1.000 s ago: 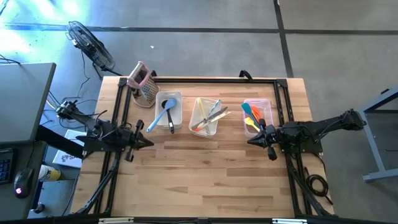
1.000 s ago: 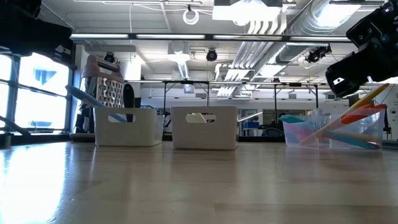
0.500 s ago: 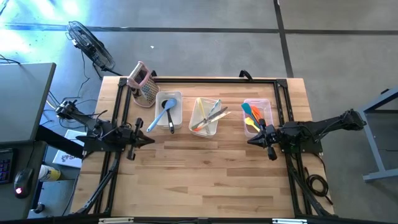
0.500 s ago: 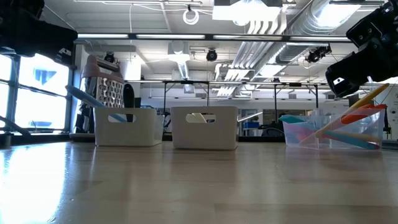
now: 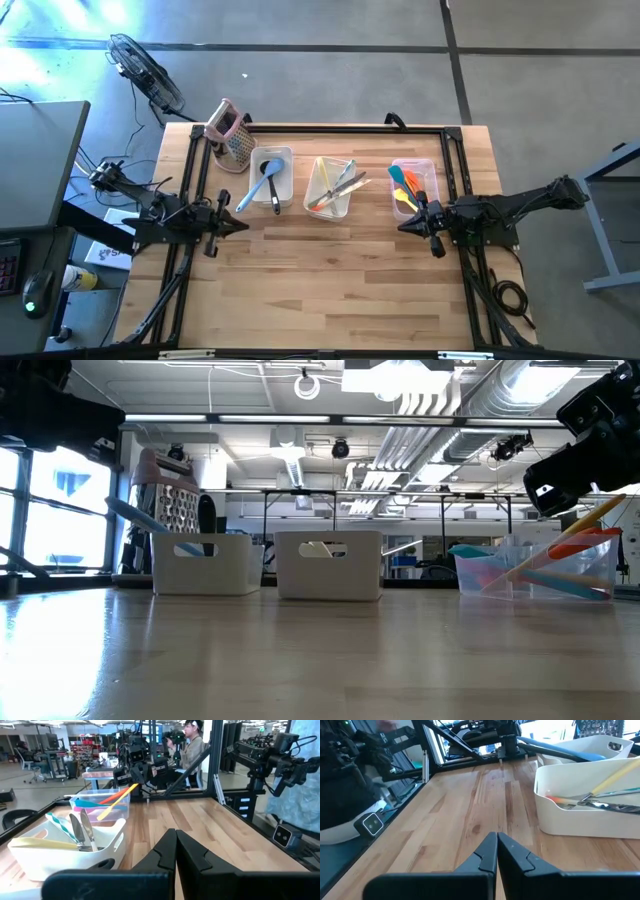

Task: Pick & Place Kitchen Items
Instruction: Return to Home Position

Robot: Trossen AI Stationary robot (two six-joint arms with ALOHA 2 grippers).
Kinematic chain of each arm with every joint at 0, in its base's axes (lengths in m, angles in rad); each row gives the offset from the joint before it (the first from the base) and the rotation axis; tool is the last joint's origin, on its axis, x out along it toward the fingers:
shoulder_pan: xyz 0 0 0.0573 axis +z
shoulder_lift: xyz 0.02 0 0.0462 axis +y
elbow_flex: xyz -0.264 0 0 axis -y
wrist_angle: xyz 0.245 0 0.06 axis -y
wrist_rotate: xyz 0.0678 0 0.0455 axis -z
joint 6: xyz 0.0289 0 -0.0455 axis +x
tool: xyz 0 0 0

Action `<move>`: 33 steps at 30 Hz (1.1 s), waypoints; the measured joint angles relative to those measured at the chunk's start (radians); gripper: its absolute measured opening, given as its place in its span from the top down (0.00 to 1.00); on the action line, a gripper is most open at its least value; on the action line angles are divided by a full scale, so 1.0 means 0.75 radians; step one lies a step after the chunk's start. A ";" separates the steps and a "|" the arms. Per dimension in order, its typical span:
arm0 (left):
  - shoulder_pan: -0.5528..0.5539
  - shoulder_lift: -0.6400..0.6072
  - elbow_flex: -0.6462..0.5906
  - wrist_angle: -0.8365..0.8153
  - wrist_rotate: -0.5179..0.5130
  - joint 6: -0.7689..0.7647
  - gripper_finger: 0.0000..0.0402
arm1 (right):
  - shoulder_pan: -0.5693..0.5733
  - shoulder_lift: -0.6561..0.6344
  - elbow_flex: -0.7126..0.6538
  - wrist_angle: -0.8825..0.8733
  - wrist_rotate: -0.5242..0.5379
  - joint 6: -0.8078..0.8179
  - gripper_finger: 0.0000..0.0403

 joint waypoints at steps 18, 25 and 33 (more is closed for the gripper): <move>0.223 -0.049 0.010 -0.028 0.064 -0.003 1.00 | 0.000 0.001 0.000 -0.002 -0.002 0.000 0.99; 0.344 -0.049 0.011 -0.033 0.064 -0.002 1.00 | 0.000 0.001 0.000 -0.003 -0.002 0.000 0.99; 0.376 -0.049 0.011 -0.034 0.063 -0.002 1.00 | 0.000 0.001 0.000 -0.003 -0.001 0.000 0.99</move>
